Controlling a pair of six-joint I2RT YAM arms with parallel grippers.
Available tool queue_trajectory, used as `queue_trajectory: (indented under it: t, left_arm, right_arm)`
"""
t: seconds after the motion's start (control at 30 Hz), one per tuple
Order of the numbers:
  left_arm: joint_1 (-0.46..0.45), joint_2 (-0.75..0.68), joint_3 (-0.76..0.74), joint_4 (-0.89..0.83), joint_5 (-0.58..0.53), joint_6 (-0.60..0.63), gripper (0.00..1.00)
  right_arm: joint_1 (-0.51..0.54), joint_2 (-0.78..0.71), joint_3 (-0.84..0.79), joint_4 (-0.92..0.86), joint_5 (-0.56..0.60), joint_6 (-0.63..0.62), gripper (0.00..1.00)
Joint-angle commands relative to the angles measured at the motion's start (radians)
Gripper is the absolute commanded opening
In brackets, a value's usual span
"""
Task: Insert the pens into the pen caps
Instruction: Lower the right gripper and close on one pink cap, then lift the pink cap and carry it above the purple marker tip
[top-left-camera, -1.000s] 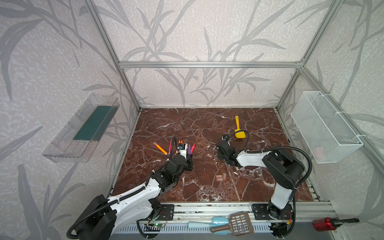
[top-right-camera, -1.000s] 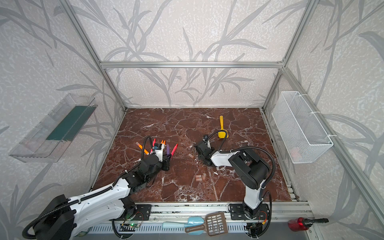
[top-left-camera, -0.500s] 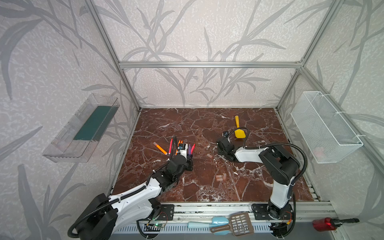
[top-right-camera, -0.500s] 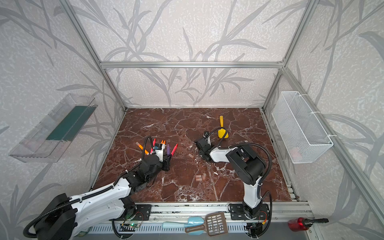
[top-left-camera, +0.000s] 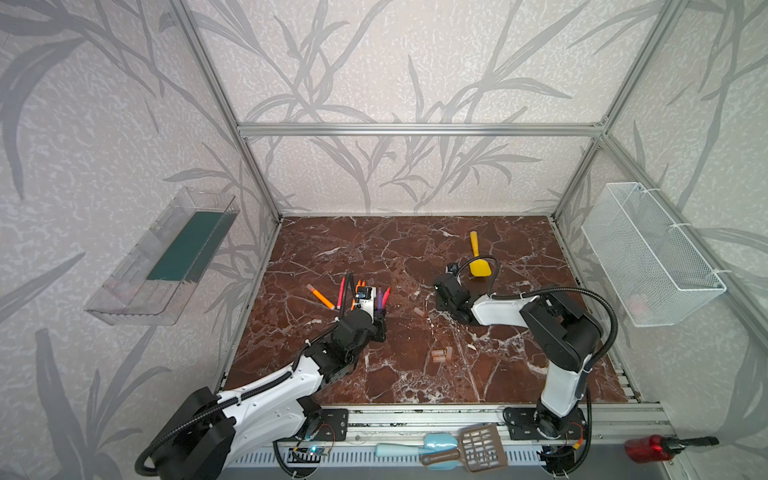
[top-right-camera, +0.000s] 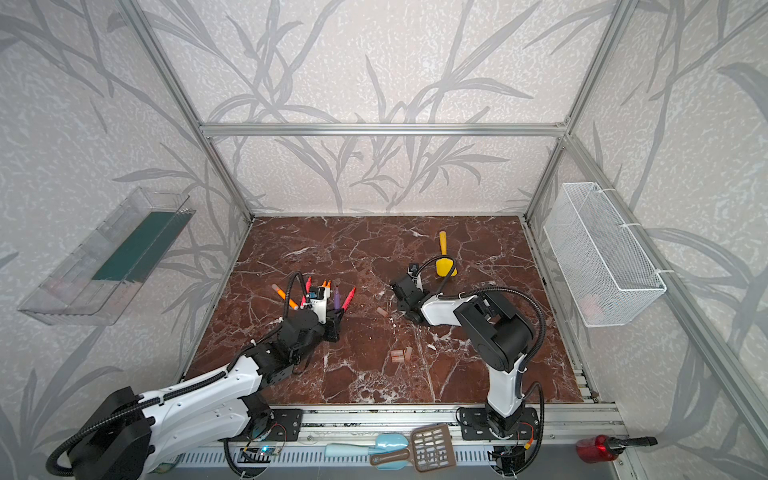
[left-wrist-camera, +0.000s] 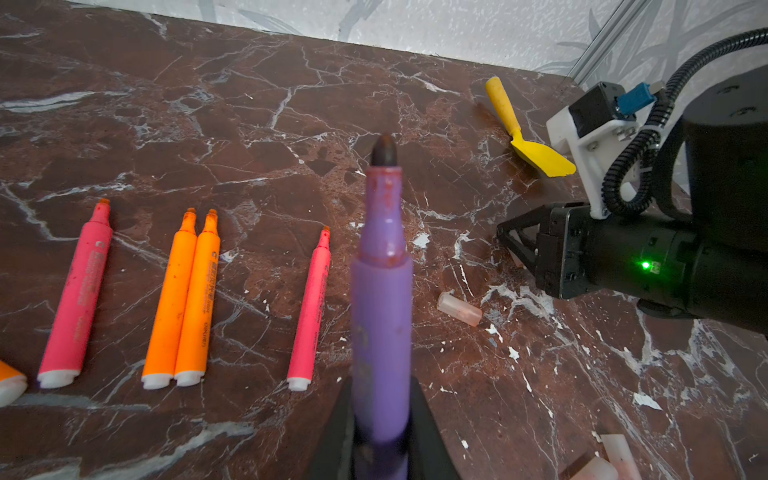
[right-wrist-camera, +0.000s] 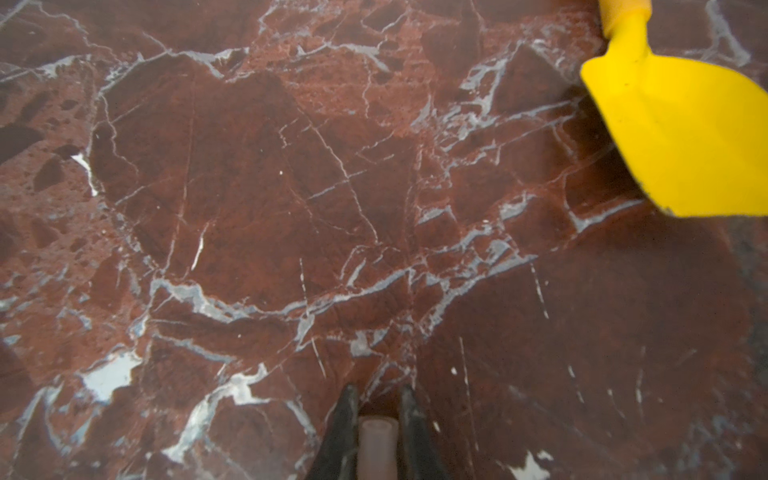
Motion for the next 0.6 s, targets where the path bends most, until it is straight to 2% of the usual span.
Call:
queue_trajectory:
  t: [0.0, 0.17, 0.4, 0.57]
  left_arm:
    - [0.004, -0.014, 0.009, 0.039, 0.028, 0.010, 0.00]
    - [0.003, -0.009, 0.004, 0.092, 0.140, 0.033, 0.00]
    - [0.002, -0.017, -0.021, 0.164, 0.234, 0.030, 0.00]
    - [-0.003, -0.036, -0.009, 0.181, 0.395, 0.045, 0.00]
  right_arm:
    - [-0.007, -0.032, -0.060, -0.095, -0.049, 0.028, 0.04]
    - [-0.007, -0.145, -0.126, -0.064, -0.062, 0.051, 0.03]
    - [-0.008, -0.395, -0.242, -0.019, -0.060, 0.061, 0.00]
    - [-0.008, -0.609, -0.303, -0.017, -0.083, 0.091, 0.00]
